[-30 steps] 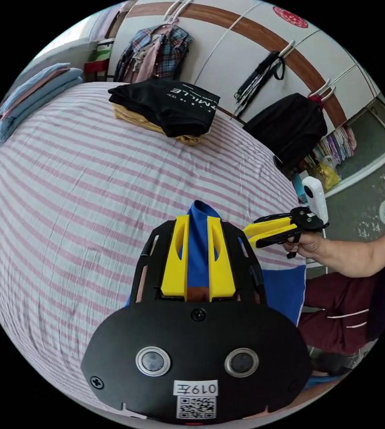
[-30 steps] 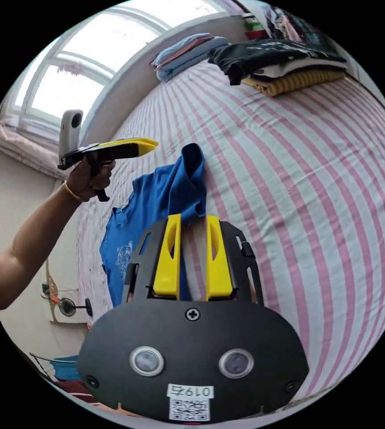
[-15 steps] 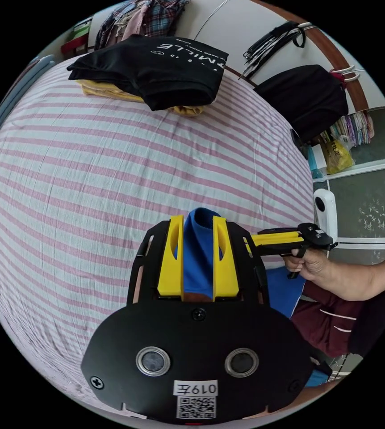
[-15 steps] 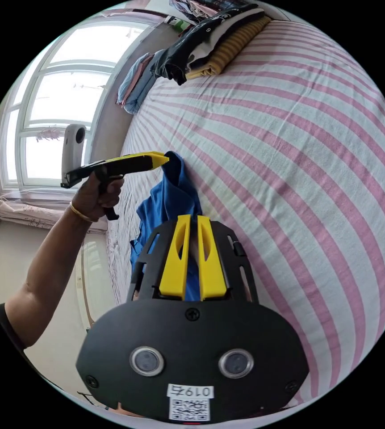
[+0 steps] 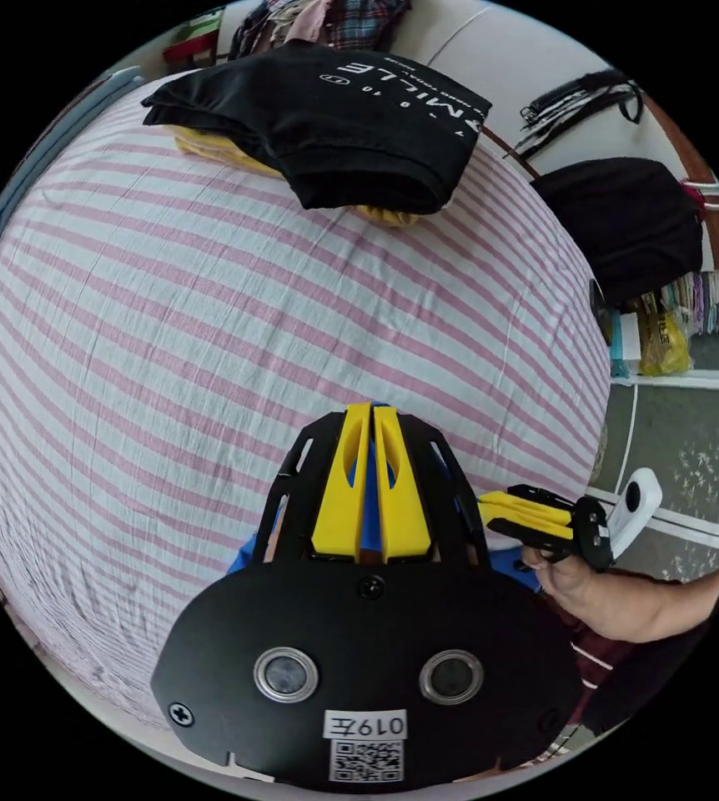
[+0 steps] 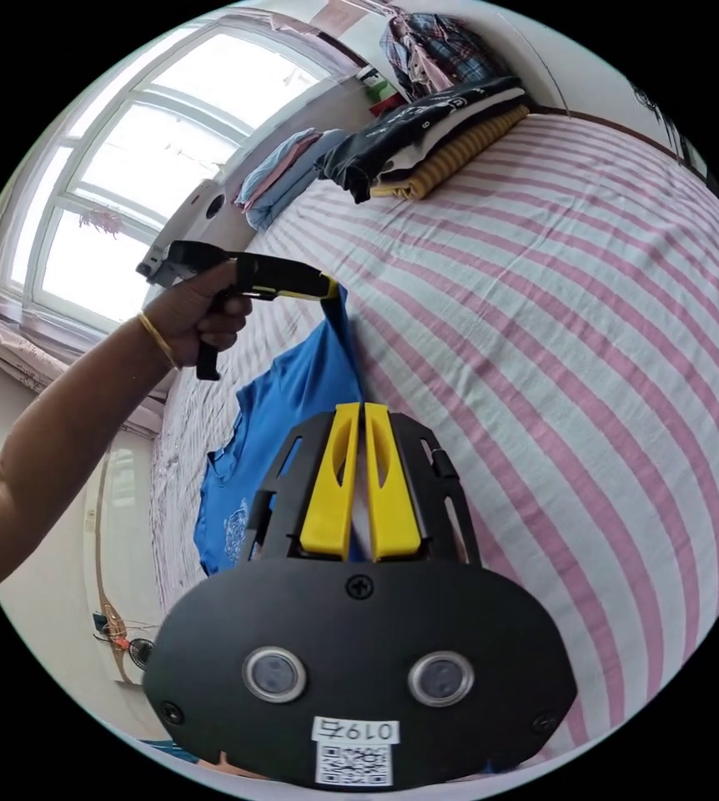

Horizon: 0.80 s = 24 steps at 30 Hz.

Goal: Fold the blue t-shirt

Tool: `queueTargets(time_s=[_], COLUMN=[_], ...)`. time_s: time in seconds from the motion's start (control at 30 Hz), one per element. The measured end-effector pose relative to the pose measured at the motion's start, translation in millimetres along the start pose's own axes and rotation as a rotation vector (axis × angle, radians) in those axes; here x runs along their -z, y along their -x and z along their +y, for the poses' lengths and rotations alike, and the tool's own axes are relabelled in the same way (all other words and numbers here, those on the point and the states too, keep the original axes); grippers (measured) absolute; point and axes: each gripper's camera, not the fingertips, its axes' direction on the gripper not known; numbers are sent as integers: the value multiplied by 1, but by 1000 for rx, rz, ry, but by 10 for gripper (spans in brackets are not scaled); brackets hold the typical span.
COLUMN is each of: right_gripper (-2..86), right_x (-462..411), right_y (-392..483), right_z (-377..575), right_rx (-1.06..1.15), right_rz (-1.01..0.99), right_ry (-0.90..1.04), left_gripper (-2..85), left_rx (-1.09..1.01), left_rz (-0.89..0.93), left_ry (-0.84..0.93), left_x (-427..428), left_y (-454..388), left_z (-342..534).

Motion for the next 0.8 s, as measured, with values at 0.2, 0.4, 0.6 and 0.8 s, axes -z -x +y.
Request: queueTargets(time_s=[0.2, 0.4, 0.6, 0.8], right_gripper=[-5, -6, -9, -9], right_x=[-8, -9, -12, -10], right_y=[-12, -13, 5, -1], right_z=[-2, 0, -1, -1], right_rx=[8, 60, 168, 102], right_rz=[16, 39, 162, 118], right_ry=[38, 47, 77, 70], left_gripper=[9, 11, 14, 19], left_rx=[90, 52, 61, -38], left_rz=[0, -24, -112, -166], left_ry=[32, 139, 185, 310], left_x=[5, 24, 48, 43], left_y=[-13, -32, -43, -56], left_z=[-24, -49, -70, -77])
